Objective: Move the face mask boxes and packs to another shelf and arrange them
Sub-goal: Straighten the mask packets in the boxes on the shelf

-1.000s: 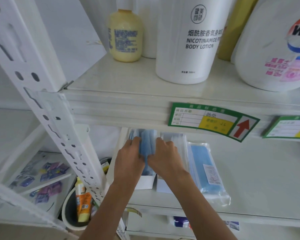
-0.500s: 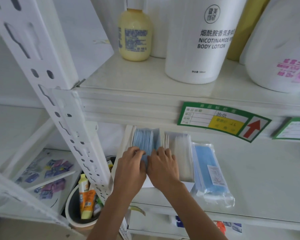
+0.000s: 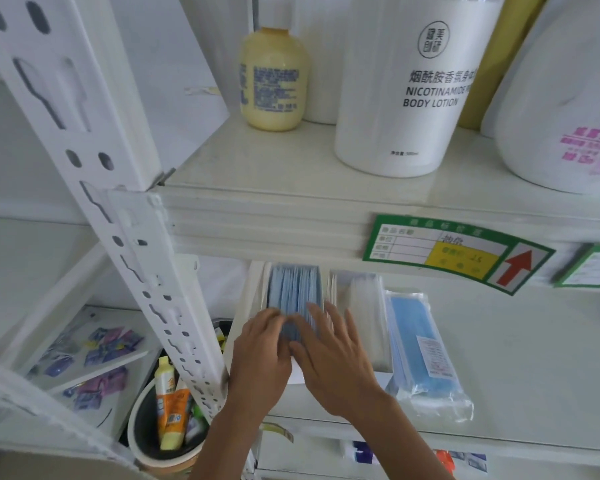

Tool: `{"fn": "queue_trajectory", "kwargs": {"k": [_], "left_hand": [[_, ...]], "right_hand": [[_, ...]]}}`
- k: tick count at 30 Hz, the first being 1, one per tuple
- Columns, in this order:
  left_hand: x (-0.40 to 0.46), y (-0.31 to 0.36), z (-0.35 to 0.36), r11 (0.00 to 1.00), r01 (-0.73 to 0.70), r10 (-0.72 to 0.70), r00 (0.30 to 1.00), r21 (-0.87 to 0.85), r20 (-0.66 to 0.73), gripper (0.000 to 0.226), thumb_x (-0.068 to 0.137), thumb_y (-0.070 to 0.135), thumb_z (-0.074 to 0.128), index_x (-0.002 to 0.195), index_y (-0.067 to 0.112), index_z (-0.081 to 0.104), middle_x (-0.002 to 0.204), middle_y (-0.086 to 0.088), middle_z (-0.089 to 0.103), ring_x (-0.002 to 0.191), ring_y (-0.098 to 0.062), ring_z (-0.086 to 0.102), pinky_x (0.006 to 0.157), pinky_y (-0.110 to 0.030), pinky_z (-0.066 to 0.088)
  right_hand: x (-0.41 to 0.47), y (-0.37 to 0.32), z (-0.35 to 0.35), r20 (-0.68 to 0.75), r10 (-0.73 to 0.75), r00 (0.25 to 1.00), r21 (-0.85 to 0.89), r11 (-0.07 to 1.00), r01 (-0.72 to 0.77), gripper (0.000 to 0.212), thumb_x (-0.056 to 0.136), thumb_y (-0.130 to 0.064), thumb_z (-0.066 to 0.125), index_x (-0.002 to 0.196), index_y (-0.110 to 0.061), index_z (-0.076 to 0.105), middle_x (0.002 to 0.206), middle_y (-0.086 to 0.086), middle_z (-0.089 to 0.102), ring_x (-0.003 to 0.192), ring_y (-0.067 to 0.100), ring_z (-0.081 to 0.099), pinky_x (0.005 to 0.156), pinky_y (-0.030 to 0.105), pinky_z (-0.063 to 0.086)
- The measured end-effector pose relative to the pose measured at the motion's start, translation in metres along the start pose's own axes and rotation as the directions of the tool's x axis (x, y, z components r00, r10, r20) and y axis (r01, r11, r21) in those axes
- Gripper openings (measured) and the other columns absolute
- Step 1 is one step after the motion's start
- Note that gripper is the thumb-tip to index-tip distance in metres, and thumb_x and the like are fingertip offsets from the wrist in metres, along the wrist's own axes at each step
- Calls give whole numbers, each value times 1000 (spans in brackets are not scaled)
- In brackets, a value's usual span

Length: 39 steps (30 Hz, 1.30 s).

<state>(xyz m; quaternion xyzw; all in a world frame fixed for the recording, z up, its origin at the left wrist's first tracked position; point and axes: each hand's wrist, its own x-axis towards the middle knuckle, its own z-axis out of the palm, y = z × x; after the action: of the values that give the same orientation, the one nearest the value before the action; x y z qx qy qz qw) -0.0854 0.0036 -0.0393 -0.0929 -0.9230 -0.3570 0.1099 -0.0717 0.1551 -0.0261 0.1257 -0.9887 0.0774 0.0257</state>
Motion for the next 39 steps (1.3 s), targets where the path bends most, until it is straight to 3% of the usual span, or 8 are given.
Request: {"fn": "queue_trajectory", "kwargs": {"k": [4, 10, 14, 18, 27, 31, 34, 39], "left_hand": [[2, -6, 1, 998, -30, 27, 998, 56, 57, 43, 99, 12, 54, 139, 27, 57, 139, 6, 62, 137, -22, 48, 116, -50, 32], [-4, -7, 7, 994, -106, 104, 994, 39, 36, 47, 96, 2, 57, 140, 20, 57, 154, -3, 48, 149, -27, 34, 122, -52, 24], [1, -12, 5, 981, -183, 173, 977, 69, 128, 54, 95, 0, 50, 144, 24, 52, 155, 4, 46, 149, -18, 32, 124, -40, 21], [6, -9, 5, 982, -164, 145, 971, 94, 189, 55, 94, -3, 46, 140, 28, 55, 153, 9, 44, 142, -20, 38, 121, -40, 28], [1, 9, 10, 984, -155, 157, 987, 93, -24, 41, 99, 15, 58, 138, 25, 56, 159, -2, 36, 148, -24, 32, 119, -54, 28], [-4, 1, 14, 951, 98, -162, 966, -292, -202, 56, 96, 35, 60, 148, 29, 41, 157, 4, 35, 143, -16, 37, 110, -34, 34], [-1, -6, 20, 691, 414, -486, 873, -592, 43, 68, 93, 46, 67, 152, 30, 36, 151, 8, 43, 132, -12, 45, 101, -31, 38], [-4, -15, 32, 618, 513, -504, 840, -595, 201, 58, 92, 52, 65, 144, 32, 49, 130, 9, 60, 116, -17, 57, 92, -32, 45]], "right_hand": [[-4, 9, 4, 54, -10, 998, 74, 997, 6, 69, 99, -62, -3, 161, -32, 6, 171, 0, 6, 157, 24, -4, 124, 45, -8], [-20, 27, -3, -272, 205, 940, 234, 962, -142, 54, 104, -50, 22, 146, -24, 43, 155, 0, 42, 148, 22, 30, 126, 42, 13], [-29, 51, -5, -108, 307, 946, 47, 952, -304, 52, 106, -48, 25, 142, -19, 49, 164, 9, 29, 155, 28, 15, 126, 44, -1], [-25, 46, -7, -6, 168, 986, 27, 985, -168, 65, 103, -55, 10, 150, -19, 37, 168, 10, 16, 157, 27, 4, 123, 39, -10], [-37, 41, -6, -268, 281, 922, 340, 923, -183, 51, 106, -39, 39, 154, -22, 36, 169, 1, 19, 155, 20, 17, 125, 44, 22], [-51, 53, 2, -99, 581, 808, 704, 615, -356, 60, 102, -38, 53, 156, -27, 30, 159, -5, 33, 143, 19, 35, 114, 41, 36], [-52, 54, 6, 170, 635, 754, 902, 207, -378, 51, 90, -47, 58, 135, -23, 52, 122, -6, 63, 110, 19, 60, 86, 30, 51], [-47, 56, 8, 219, 555, 802, 904, 194, -382, 54, 78, -53, 59, 127, -31, 54, 115, -3, 63, 106, 17, 61, 79, 30, 51]]}}
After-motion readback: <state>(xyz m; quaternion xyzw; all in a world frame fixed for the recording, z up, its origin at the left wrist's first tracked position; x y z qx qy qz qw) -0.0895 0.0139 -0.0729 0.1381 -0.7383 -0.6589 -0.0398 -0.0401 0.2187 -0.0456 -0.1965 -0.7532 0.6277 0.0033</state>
